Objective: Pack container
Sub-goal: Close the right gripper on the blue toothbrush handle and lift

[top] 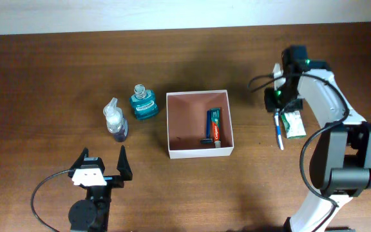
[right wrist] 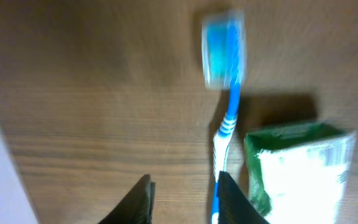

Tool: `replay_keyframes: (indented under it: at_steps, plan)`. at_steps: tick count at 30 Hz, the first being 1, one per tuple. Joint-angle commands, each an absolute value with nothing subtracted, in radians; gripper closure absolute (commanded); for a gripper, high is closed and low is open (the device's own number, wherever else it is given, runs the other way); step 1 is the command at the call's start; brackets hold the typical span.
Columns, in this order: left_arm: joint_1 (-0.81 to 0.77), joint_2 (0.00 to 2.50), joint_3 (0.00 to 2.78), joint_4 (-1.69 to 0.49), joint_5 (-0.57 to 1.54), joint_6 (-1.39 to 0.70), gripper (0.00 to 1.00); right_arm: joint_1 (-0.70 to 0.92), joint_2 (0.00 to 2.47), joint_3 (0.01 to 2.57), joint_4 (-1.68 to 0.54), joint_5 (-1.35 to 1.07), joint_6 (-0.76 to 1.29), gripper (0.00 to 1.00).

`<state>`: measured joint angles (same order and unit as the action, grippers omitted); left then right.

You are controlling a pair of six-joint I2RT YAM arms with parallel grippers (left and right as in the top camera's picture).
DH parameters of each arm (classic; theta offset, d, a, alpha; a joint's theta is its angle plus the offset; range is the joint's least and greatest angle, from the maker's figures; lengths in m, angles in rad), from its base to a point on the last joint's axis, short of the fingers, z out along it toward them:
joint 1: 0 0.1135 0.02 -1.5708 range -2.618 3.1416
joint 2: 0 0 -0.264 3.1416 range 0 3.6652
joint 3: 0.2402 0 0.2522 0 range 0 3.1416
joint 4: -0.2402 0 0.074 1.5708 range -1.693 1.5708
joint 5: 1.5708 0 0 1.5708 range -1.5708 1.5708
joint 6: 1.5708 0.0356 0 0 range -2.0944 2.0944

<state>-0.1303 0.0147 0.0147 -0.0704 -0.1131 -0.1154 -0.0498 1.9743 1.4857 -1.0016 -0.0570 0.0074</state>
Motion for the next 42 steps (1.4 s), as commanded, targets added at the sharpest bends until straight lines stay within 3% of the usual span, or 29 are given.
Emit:
replay_keyframes:
  at_steps: [1,10,20,22,25,27,34,42]
  plan:
    - [-0.125,0.006,0.009,-0.068,-0.128,-0.099,0.01,-0.046,1.984,1.419,-0.974,-0.030,0.059,0.67]
    - [-0.125,0.006,0.009,-0.069,-0.128,-0.099,0.00,-0.046,1.985,1.317,-0.847,-0.006,0.091,0.57]
    - [-0.125,0.006,0.009,-0.069,-0.128,-0.099,0.01,-0.046,1.985,1.262,-0.772,0.024,0.091,0.55]
    - [-0.125,0.006,0.009,-0.068,-0.128,-0.099,0.00,-0.046,1.985,1.250,-0.761,0.024,0.091,0.62]
    - [-0.125,0.006,0.009,-0.068,-0.128,-0.099,0.01,-0.046,1.985,1.240,-0.752,0.024,0.091,0.87]
    - [-0.125,0.006,0.009,-0.069,-0.128,-0.099,0.01,-0.046,1.985,1.239,-0.751,0.024,0.091,0.96]
    - [-0.125,0.006,0.009,-0.069,-0.128,-0.099,0.01,-0.046,1.985,1.275,-0.809,0.023,0.091,0.96]
    - [-0.125,0.006,0.009,-0.068,-0.128,-0.099,0.01,-0.046,1.985,1.527,-0.950,-0.046,0.092,0.96]
